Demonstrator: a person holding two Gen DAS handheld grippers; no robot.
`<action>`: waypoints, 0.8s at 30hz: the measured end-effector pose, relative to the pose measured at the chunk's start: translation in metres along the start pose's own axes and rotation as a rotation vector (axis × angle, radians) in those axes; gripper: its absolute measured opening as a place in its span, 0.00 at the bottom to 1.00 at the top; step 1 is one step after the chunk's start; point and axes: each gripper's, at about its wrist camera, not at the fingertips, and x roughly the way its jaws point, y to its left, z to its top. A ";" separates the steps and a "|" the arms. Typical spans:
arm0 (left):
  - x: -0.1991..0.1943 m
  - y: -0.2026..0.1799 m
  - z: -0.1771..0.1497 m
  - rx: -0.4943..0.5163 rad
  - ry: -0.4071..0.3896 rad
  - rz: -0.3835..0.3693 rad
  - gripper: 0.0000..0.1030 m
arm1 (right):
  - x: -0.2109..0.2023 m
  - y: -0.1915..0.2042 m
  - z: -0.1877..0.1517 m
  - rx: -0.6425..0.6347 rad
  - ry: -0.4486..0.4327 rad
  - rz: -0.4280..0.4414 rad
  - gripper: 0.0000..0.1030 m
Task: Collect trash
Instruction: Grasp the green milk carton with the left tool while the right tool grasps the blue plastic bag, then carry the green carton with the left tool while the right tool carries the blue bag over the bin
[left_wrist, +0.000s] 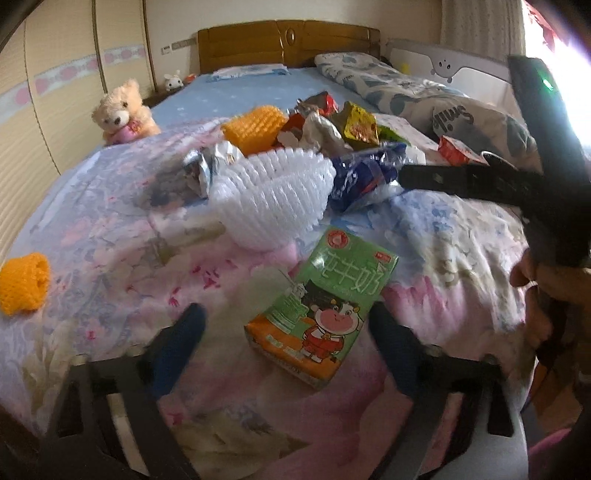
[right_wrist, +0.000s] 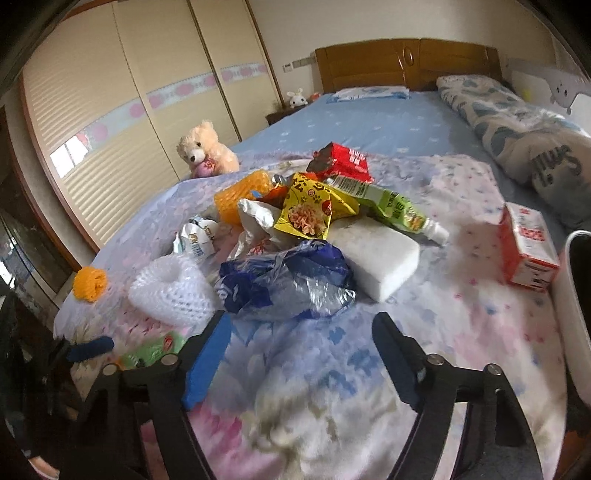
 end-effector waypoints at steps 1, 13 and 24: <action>0.002 0.000 -0.001 -0.006 0.005 -0.006 0.70 | 0.007 0.000 0.003 0.005 0.011 0.007 0.66; -0.013 -0.001 -0.002 -0.067 -0.061 -0.008 0.55 | 0.010 -0.006 -0.005 0.043 0.029 0.050 0.02; -0.021 -0.035 0.010 -0.027 -0.085 -0.048 0.54 | -0.055 -0.033 -0.028 0.088 -0.040 -0.008 0.01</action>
